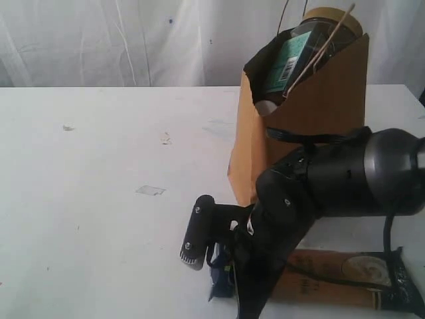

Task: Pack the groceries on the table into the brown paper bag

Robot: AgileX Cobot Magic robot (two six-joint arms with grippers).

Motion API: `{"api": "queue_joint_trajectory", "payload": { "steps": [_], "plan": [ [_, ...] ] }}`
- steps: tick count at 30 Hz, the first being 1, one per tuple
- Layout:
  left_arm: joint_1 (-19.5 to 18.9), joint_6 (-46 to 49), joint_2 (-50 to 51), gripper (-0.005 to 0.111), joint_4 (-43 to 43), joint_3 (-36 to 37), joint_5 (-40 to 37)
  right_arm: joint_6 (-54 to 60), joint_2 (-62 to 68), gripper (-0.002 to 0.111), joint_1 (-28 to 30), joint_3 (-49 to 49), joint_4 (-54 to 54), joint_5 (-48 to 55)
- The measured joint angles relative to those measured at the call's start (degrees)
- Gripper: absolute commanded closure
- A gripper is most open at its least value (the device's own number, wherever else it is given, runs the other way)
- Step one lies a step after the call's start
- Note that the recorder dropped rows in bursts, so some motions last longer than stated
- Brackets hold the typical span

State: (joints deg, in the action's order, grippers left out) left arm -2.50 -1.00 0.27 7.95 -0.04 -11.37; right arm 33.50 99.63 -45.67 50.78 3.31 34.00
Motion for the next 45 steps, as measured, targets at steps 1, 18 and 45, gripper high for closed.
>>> {"api": "queue_joint_trajectory", "payload": {
  "steps": [1, 18, 45],
  "plan": [
    [0.0, 0.0, 0.0, 0.107, 0.0, 0.0, 0.0, 0.0, 0.0, 0.108, 0.0, 0.01, 0.0, 0.4],
    [0.0, 0.0, 0.0, 0.107, 0.0, 0.0, 0.0, -4.67, -3.41, 0.108, -7.05, -0.08, 1.04, 6.39],
    [0.0, 0.0, 0.0, 0.107, 0.0, 0.0, 0.0, -5.46, -3.53, 0.005, -7.46, -0.61, 0.28, 10.13]
  ]
}}
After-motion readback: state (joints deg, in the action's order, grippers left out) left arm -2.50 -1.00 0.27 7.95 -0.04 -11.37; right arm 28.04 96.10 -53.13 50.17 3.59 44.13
